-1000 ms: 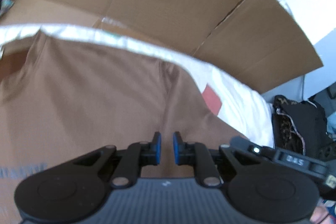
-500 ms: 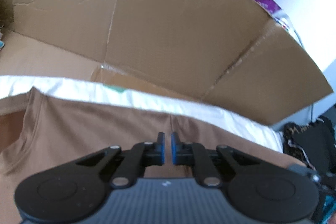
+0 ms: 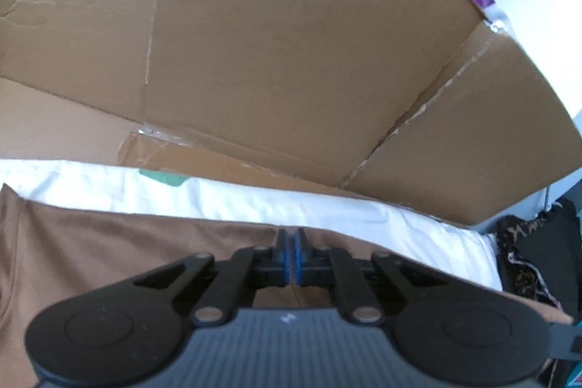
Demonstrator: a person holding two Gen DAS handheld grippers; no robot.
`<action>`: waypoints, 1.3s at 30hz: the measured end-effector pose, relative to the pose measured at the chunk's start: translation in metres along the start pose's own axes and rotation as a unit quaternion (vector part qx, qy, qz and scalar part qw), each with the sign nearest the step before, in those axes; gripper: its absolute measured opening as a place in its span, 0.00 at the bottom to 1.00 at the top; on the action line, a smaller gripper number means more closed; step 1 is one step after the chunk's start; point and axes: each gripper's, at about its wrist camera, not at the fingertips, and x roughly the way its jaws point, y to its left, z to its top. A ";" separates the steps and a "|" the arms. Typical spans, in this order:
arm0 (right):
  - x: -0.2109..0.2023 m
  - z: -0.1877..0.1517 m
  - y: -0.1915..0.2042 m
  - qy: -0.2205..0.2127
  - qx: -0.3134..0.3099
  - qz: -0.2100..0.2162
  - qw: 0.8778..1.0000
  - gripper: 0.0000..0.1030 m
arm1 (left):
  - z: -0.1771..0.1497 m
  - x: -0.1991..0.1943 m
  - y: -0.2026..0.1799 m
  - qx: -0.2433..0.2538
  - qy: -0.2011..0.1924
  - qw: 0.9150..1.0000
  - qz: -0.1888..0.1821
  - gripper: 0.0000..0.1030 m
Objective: Fold clothes
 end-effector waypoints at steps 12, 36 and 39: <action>0.004 -0.002 0.015 0.011 -0.009 0.021 1.000 0.00 | -0.006 0.030 0.009 -0.024 0.024 0.999 0.005 0.03; 0.072 -0.017 0.069 0.089 -0.064 0.068 0.992 0.00 | -0.009 -0.028 0.066 -0.078 0.015 0.997 0.020 0.07; 0.094 -0.020 0.071 0.105 -0.065 0.075 0.990 0.00 | -0.012 -0.041 0.079 -0.093 0.012 0.995 0.028 0.07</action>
